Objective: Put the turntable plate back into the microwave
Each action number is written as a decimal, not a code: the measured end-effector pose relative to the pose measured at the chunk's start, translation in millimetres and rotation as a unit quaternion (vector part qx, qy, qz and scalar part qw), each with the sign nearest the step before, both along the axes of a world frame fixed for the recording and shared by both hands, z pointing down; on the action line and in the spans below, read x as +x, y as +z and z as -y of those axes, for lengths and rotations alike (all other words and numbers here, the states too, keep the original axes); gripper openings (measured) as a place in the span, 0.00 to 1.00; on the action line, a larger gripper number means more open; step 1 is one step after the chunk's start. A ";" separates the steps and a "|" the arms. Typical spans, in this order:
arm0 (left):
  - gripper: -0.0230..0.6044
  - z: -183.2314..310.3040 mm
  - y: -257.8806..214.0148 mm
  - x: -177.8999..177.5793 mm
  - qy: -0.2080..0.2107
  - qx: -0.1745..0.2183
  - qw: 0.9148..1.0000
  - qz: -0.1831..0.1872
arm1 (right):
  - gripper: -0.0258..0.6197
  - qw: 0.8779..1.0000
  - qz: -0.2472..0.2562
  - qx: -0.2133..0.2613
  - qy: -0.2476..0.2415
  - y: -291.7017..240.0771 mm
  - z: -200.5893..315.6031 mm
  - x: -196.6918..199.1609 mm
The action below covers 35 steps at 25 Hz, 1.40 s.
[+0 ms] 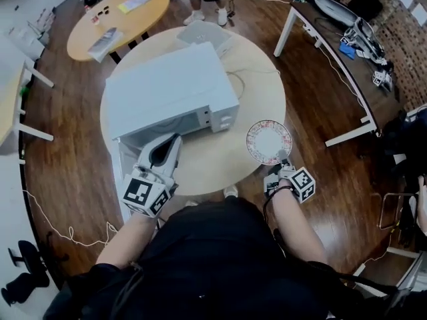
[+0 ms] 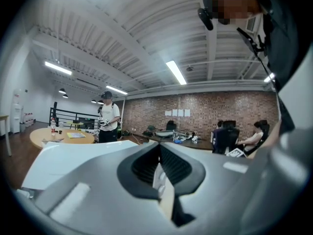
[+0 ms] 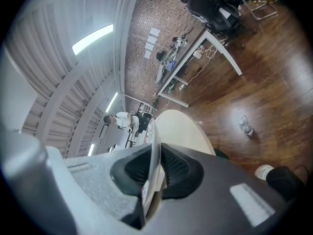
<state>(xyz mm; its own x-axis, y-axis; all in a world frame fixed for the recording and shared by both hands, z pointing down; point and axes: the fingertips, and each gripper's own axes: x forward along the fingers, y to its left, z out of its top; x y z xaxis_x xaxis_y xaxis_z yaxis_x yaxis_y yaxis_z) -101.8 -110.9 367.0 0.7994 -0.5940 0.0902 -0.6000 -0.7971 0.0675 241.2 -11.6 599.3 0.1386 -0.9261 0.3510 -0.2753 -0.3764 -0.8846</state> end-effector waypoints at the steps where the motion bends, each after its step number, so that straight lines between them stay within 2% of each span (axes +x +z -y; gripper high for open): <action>1: 0.05 0.9 -0.9 -2.8 -0.004 0.001 1.000 -0.003 | 0.08 1.000 -0.001 0.001 -0.003 -0.4 2.4 -1.6; 35: 0.05 -11.3 -10.1 -73.1 -0.068 0.015 0.997 -0.023 | 0.08 0.996 0.010 0.001 -0.086 -5.4 42.8 -71.8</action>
<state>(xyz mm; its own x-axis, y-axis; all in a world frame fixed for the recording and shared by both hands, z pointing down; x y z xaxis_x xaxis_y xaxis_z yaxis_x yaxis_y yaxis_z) -174.9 -99.6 356.8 0.7145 -0.6986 0.0367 -0.6991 -0.7111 0.0744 169.3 -54.4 594.0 -0.0290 -0.9363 0.3500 -0.3173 -0.3234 -0.8915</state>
